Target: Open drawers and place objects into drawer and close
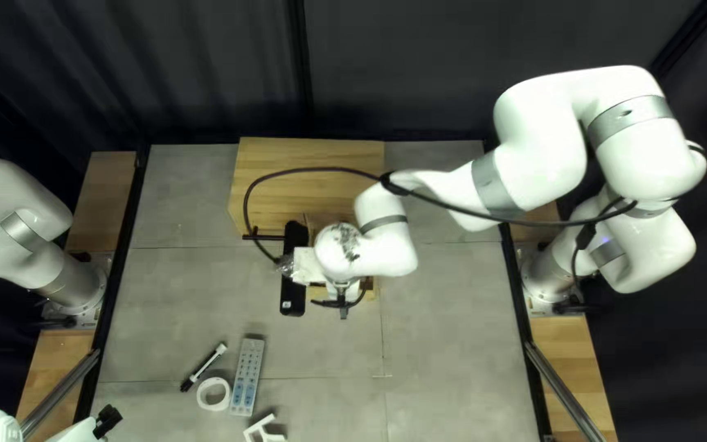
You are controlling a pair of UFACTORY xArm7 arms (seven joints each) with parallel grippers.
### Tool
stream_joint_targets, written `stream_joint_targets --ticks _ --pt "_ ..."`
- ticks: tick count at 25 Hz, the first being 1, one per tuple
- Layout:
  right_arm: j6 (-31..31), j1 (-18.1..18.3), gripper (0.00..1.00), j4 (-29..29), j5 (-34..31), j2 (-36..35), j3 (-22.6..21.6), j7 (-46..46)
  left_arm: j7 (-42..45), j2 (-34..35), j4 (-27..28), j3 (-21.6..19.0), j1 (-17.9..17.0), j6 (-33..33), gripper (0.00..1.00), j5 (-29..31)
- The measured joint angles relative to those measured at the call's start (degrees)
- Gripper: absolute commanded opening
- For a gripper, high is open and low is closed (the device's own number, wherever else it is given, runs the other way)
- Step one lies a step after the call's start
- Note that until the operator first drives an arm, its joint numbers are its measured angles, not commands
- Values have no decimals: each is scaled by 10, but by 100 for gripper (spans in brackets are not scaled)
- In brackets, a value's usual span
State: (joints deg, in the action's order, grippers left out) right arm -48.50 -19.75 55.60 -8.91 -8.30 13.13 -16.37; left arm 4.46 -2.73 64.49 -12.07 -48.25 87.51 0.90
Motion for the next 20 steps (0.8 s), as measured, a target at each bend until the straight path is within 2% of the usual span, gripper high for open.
stream_joint_targets --ticks 6,12,20 --pt "-1 -9 100 26 28 -20 -16 6 0 0 0 0 0 0 100 0" --pt "-4 -11 100 38 29 -31 -21 13 0 0 0 0 0 0 100 0" --pt "-15 -15 100 24 -29 -36 -7 -7 0 0 0 0 0 0 100 0"
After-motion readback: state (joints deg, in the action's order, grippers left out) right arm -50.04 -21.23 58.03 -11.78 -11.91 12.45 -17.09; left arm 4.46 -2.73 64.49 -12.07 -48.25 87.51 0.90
